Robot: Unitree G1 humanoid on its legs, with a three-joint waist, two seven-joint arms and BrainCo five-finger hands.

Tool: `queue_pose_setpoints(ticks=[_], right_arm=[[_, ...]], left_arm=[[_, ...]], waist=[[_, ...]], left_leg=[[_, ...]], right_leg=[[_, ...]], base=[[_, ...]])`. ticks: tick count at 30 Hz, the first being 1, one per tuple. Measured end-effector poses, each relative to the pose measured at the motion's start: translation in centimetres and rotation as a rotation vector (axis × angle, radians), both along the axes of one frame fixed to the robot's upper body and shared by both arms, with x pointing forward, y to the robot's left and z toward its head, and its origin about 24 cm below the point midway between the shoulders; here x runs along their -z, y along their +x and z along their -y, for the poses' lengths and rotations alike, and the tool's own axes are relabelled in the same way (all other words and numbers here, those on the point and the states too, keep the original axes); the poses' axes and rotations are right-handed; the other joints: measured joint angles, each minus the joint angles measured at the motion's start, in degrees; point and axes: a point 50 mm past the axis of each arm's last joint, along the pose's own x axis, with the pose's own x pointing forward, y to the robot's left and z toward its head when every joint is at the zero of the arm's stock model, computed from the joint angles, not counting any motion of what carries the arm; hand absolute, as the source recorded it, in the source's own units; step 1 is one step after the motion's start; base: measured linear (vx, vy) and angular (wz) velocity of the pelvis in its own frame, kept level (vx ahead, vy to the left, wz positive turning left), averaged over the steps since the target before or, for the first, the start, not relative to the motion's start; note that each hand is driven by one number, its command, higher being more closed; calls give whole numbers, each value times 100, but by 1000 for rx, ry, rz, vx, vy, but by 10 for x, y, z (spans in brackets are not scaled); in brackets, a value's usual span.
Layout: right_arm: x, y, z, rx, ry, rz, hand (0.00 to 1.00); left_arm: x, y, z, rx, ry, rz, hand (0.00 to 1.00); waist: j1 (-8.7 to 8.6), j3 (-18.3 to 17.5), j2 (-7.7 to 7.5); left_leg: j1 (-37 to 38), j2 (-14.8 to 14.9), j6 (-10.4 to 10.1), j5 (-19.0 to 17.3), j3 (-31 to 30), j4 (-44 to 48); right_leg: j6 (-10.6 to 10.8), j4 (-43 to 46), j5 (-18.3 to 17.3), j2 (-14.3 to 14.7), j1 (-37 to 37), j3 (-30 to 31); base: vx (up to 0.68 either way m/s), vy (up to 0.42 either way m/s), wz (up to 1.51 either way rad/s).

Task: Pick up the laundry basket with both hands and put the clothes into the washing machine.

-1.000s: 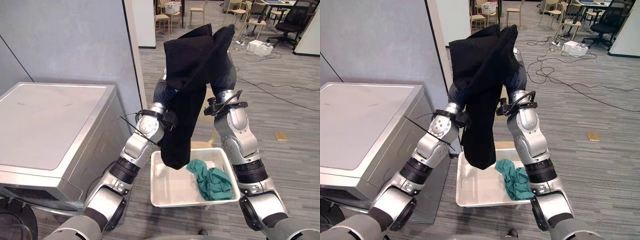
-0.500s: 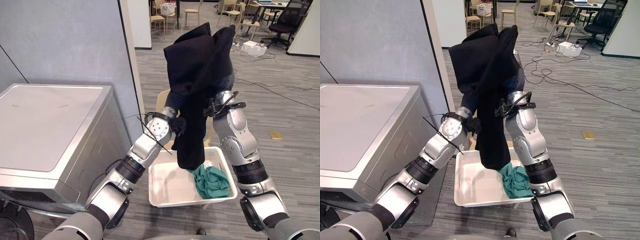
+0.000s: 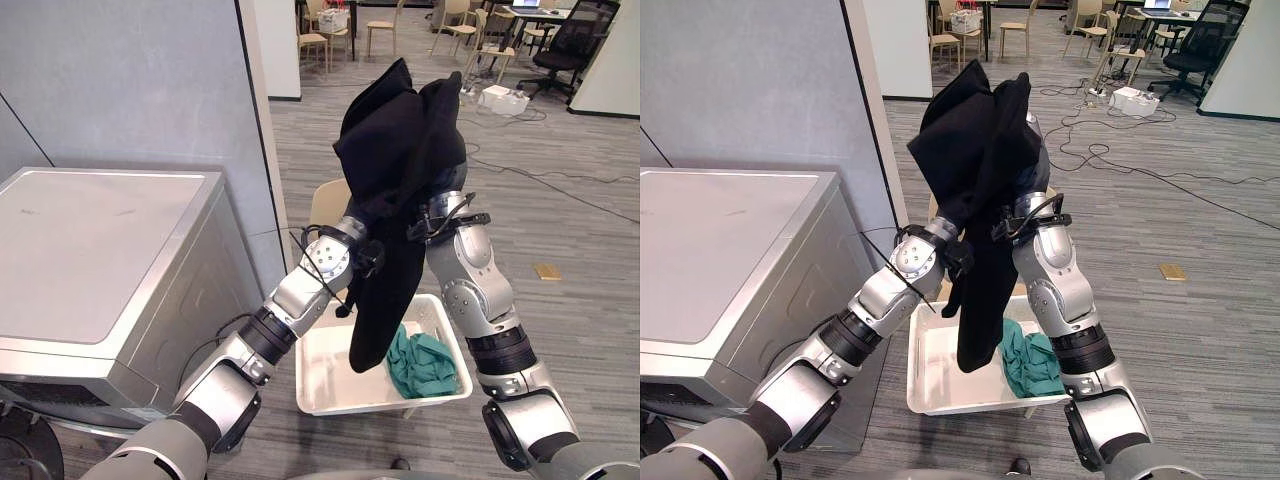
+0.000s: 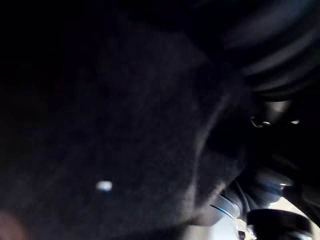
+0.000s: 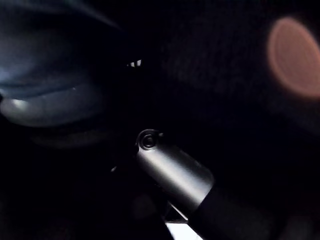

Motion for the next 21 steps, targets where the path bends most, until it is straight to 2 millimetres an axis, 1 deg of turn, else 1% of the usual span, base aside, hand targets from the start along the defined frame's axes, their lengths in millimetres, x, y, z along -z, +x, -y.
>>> queue_pose_setpoints(ticks=[2,4,5,7,8,9,10,11,12,13,14,15,16,18,19,21], right_arm=[[4,0,9,18,-9,-14,0],[10,-1,20,36,-16,-33,0],[13,-7,29,47,-23,-36,0],[12,-13,38,59,-22,-21,0],[10,-18,46,83,-9,-2,0],[8,-25,61,135,7,18,0],[8,-27,69,166,17,25,0],[7,-32,89,249,46,36,0],[7,-36,103,306,59,45,0],[8,-39,111,348,62,49,0],[9,-46,129,431,61,52,0],[13,-54,143,498,67,47,0],[16,-58,150,528,66,38,0],[25,-70,169,625,49,5,0],[28,-73,173,643,46,-4,0],[39,-80,179,674,26,-51,0]], left_arm=[[0,0,0,3,5,-1,100],[4,-1,-5,-2,10,-10,100],[5,-6,-6,10,16,1,100],[3,-6,-9,14,21,9,100],[1,-5,-10,8,13,10,100],[-1,-3,-13,-15,-5,9,100],[-3,-2,-16,-28,-14,11,100],[-8,5,-30,-80,-40,15,100],[-11,10,-42,-123,-64,17,100],[-12,12,-52,-157,-81,18,100],[-13,14,-73,-224,-113,20,100],[-12,13,-93,-291,-142,24,100],[-11,13,-102,-321,-153,22,100],[-5,9,-126,-394,-182,12,100],[-4,7,-129,-404,-189,12,100],[-7,0,-138,-430,-220,34,100]], waist=[[10,-22,-29],[18,-35,-52],[2,-35,-54],[-16,-36,-51],[-18,-36,-52],[-14,-36,-53],[-21,-36,-52],[-59,-37,-50],[-108,-37,-49],[-152,-38,-48],[-208,-40,-45],[-220,-44,-38],[-243,-44,-38],[-308,-46,-33],[-311,-47,-31],[-308,-48,-29]], left_leg=[[-1,1,0,0,1,1],[-1,4,0,0,0,1],[0,5,0,0,-2,1],[0,4,0,0,-2,2],[3,-1,0,-2,5,-2],[2,-3,0,-2,8,-5],[2,-4,0,-2,11,-5],[4,-4,0,-1,27,-4],[3,-5,0,-1,45,-3],[4,-5,0,-2,54,-4],[11,-2,-8,-7,76,-6],[22,9,-32,-28,93,-4],[29,17,-41,-34,103,-3],[32,35,-57,-44,104,-4],[32,37,-61,-48,108,-3],[33,37,-69,-54,111,-3]], right_leg=[[0,0,0,1,0,1],[0,0,0,1,0,2],[0,0,0,1,-1,2],[0,0,0,1,0,2],[0,0,0,1,0,9],[0,0,0,0,-5,12],[0,0,0,0,-8,15],[0,0,0,4,-14,26],[0,0,0,9,-24,41],[0,0,0,14,-28,48],[0,0,-1,30,-48,87],[0,0,-1,56,-80,158],[0,0,-1,66,-81,164],[0,-2,-5,85,-82,163],[0,-2,-5,88,-84,164],[0,-2,-6,88,-85,163]], base=[[0,0,0],[0,0,0],[0,0,0],[0,0,0],[0,0,0],[0,0,0],[0,0,-4],[0,0,-6],[0,0,-7],[0,0,-11],[-2,-5,-21],[-2,-10,-24],[-4,-27,-17],[-3,-16,-2],[0,0,0],[0,0,0]])
